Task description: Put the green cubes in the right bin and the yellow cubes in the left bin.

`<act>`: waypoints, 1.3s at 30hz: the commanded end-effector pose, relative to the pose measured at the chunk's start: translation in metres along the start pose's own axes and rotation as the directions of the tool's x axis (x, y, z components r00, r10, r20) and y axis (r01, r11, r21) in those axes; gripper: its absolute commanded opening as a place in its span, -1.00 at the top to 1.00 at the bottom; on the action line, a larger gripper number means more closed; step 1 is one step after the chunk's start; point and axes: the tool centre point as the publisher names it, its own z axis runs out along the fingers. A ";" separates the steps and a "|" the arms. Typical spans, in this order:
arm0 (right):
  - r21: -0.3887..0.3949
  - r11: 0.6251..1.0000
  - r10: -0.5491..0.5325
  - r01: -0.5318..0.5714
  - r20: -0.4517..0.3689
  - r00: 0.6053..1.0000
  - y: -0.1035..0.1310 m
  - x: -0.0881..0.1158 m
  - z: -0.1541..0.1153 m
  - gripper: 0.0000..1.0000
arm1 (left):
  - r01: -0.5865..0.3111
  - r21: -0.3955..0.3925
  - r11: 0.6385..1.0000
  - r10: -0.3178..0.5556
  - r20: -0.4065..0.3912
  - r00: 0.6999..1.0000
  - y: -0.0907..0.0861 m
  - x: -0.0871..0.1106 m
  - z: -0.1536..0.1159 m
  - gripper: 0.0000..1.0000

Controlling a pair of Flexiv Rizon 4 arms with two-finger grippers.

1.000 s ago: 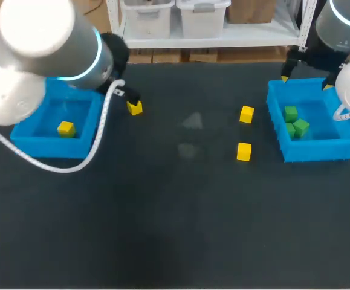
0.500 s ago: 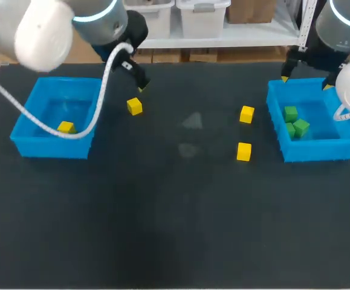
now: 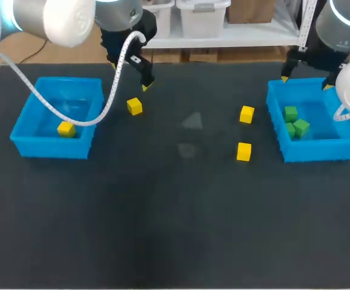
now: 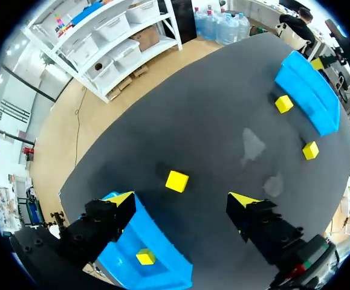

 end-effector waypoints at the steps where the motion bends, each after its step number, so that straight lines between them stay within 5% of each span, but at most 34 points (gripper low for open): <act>1: 0.001 1.000 0.002 -0.002 0.008 1.000 -0.001 0.003 -0.001 -1.00 | 0.003 0.003 1.000 -0.003 -0.004 1.000 0.004 -0.006 0.008 -1.00; 32: 0.001 1.000 0.002 -0.002 0.008 1.000 -0.001 0.003 -0.001 -1.00 | -0.049 0.018 0.999 0.051 -0.166 0.985 -0.003 0.005 0.110 -1.00; 36: 0.001 1.000 0.002 -0.002 0.008 1.000 -0.001 0.003 -0.001 -1.00 | -0.060 0.003 0.998 0.059 -0.197 0.979 -0.004 0.007 0.116 -0.61; 37: 0.001 1.000 0.002 -0.002 0.008 1.000 -0.001 0.003 -0.001 -1.00 | -0.059 -0.002 0.998 0.058 -0.197 0.979 -0.004 0.008 0.118 0.00; 39: 0.001 1.000 0.002 -0.002 0.008 1.000 -0.001 0.003 -0.001 -1.00 | -0.072 -0.015 0.997 0.068 -0.207 0.976 -0.004 0.010 0.120 0.56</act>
